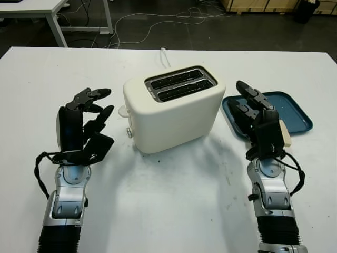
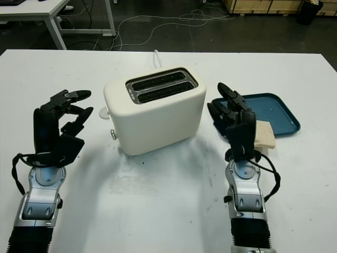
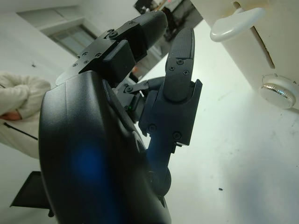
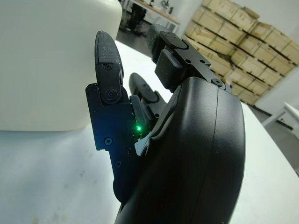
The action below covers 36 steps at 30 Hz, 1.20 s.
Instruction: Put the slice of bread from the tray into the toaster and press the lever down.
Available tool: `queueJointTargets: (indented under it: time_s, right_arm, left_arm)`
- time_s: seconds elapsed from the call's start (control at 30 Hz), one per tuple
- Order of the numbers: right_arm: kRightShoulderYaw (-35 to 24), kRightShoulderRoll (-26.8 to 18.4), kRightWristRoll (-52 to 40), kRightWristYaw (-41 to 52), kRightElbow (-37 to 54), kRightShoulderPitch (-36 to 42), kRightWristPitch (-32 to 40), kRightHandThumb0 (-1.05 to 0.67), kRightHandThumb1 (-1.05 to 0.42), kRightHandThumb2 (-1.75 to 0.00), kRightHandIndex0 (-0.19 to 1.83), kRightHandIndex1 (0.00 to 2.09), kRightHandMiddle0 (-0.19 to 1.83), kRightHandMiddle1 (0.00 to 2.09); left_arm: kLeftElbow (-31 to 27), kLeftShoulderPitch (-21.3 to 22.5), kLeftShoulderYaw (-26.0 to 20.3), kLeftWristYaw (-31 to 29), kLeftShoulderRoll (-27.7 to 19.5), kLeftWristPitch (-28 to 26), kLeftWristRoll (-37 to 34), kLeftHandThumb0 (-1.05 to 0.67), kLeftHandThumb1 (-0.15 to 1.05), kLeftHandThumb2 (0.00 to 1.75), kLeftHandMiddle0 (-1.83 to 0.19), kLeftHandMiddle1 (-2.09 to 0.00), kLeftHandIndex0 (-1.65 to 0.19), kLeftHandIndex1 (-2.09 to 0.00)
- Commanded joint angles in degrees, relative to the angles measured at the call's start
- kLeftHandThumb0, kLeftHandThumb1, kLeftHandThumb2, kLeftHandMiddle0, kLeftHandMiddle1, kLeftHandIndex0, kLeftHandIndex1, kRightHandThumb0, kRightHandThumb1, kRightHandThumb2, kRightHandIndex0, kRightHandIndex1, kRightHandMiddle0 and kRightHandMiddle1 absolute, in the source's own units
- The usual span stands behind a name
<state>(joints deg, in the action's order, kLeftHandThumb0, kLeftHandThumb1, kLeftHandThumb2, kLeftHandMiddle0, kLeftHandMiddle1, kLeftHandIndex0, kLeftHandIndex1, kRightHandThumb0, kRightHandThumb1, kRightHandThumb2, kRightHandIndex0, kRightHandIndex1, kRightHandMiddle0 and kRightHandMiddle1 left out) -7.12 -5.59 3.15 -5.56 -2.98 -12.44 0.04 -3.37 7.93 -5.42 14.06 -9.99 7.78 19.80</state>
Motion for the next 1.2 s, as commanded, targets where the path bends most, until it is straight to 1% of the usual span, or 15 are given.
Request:
queueJointTargets:
  time_s: [0.0, 0.17, 0.3, 0.4, 0.53, 0.63, 0.73, 0.83, 0.93, 1.07, 1.17]
  right_arm:
    - [0.0, -0.4, 0.3, -0.2, -0.2, -0.1, -1.3, -0.52, -0.92, -0.19, 0.71, 0.0, 0.61, 0.0]
    - [0.0, -0.5, 0.4, -0.1, -0.2, -0.1, -1.2, -0.52, -0.92, -0.18, 0.73, 0.01, 0.62, 0.01]
    - [0.4, -1.1, 1.3, 0.1, 0.2, 0.3, -1.7, -0.55, -0.92, -0.18, 0.73, 0.01, 0.63, 0.01]
    - [0.6, -2.4, 1.6, 1.3, 1.6, 1.6, -3.1, -0.52, -0.92, -0.17, 0.74, 0.01, 0.63, 0.01]
    - [0.1, -8.2, 4.4, 4.3, 3.8, 5.3, -9.4, -0.48, -0.92, -0.09, 0.74, 0.01, 0.65, 0.01]
    - [-1.0, -13.5, 10.3, 3.8, 6.7, 8.9, -12.4, -0.47, -0.89, -0.03, 0.79, 0.02, 0.69, 0.02]
    - [-2.5, -19.0, 16.7, 2.4, 6.9, 11.7, -15.8, -0.48, -0.86, -0.01, 0.77, 0.01, 0.7, 0.02]
    - [-3.0, -23.0, 22.1, 2.8, 7.9, 13.9, -14.0, -0.47, -0.82, 0.0, 0.73, 0.0, 0.68, 0.01]
    - [-2.6, -25.8, 26.7, 3.9, 8.6, 15.2, -12.0, -0.47, -0.8, 0.0, 0.69, 0.0, 0.63, 0.0]
    - [-1.8, -29.2, 31.8, 8.7, 11.2, 17.3, -7.0, -0.52, -0.78, 0.0, 0.54, 0.0, 0.49, 0.0]
    - [-0.3, -31.5, 38.2, 11.3, 14.0, 18.4, -3.4, -0.55, -0.79, 0.0, 0.44, 0.0, 0.41, 0.0]
  left_arm:
    - [0.0, -0.3, 0.2, 0.0, -0.3, 1.2, -0.2, -0.45, 0.92, 0.2, -0.58, -1.24, -0.76, -0.43]
    - [-0.5, -0.2, 0.2, -0.3, -0.2, 0.2, -0.1, -0.46, 0.92, 0.2, -0.58, -1.24, -0.76, -0.44]
    - [0.2, -0.3, 0.0, -0.2, -0.6, 1.8, -0.6, -0.45, 0.92, 0.2, -0.57, -1.25, -0.76, -0.45]
    - [0.5, -0.4, 0.0, 0.1, -0.9, 2.0, -0.1, -0.47, 0.92, 0.21, -0.59, -1.25, -0.77, -0.45]
    - [0.8, -0.2, 0.1, 0.0, -0.8, 2.4, -0.6, -0.46, 0.92, 0.2, -0.59, -1.26, -0.76, -0.46]
    - [0.5, -0.2, 0.1, 0.1, -0.8, 1.9, -0.1, -0.46, 0.92, 0.2, -0.59, -1.26, -0.76, -0.47]
    - [0.4, -0.4, -0.2, 0.0, -0.9, 1.9, -0.4, -0.49, 0.92, 0.21, -0.58, -1.24, -0.75, -0.47]
    - [0.9, -0.2, -0.5, -0.1, -0.9, 3.3, -1.4, -0.45, 0.92, 0.19, -0.58, -1.24, -0.75, -0.48]
    - [1.2, -0.2, -0.5, 0.2, -1.2, 3.6, -0.9, -0.46, 0.92, 0.2, -0.58, -1.25, -0.76, -0.49]
    - [1.2, -0.1, -0.7, -0.3, -1.6, 3.8, -1.4, -0.45, 0.92, 0.2, -0.57, -1.26, -0.74, -0.49]
    - [1.0, -0.1, -0.7, -0.3, -1.9, 3.5, -1.4, -0.46, 0.92, 0.2, -0.57, -1.26, -0.74, -0.5]
